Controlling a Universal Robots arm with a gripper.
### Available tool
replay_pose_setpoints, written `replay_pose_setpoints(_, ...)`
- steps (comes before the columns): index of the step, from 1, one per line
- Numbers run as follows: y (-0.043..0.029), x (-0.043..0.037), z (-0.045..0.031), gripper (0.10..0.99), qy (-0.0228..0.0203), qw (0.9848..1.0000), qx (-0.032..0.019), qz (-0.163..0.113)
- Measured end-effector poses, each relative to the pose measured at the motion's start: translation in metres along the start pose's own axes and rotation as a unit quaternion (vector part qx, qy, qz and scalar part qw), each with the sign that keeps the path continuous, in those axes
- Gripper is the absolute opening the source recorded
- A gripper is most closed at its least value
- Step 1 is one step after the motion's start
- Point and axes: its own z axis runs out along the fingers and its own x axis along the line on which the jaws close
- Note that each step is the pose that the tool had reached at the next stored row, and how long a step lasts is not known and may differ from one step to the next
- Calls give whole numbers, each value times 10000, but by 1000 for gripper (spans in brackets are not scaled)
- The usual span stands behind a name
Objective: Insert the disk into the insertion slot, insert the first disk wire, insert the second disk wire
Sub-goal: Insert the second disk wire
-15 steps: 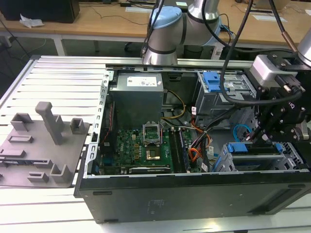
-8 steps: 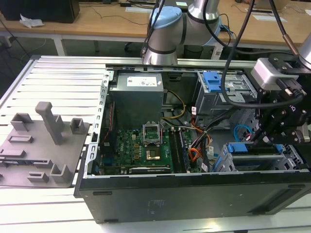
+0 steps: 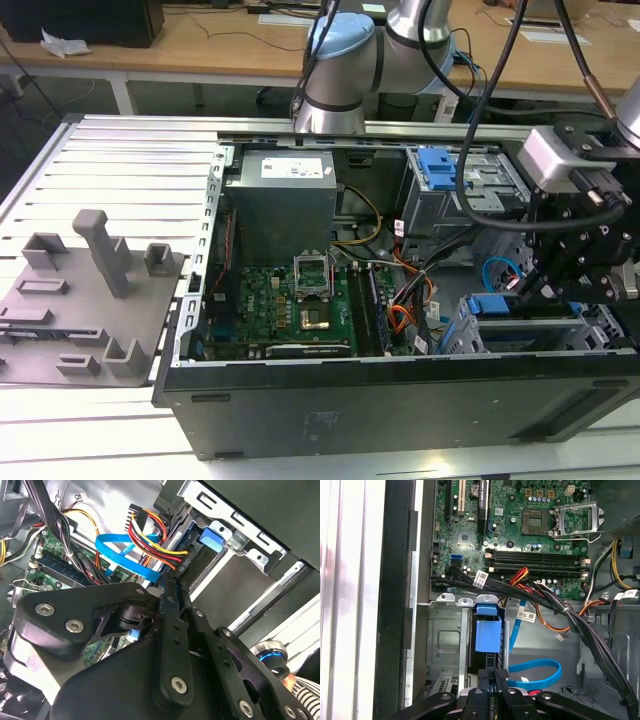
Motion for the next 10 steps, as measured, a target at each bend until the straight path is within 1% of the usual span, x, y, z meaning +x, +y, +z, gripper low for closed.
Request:
replay_pose_setpoints(5,0,1,2,161,1,10000,0,0)
replay_pose_setpoints(6,0,1,2,176,2,10000,0,0)
replay_pose_setpoints(7,0,1,1,239,2,10000,0,0)
replay_pose_setpoints(8,1,1,-11,239,0,10000,0,0)
replay_pose_setpoints(9,2,1,-40,239,-4,10000,0,0)
replay_pose_setpoints(10,5,-1,-91,239,-5,10000,0,0)
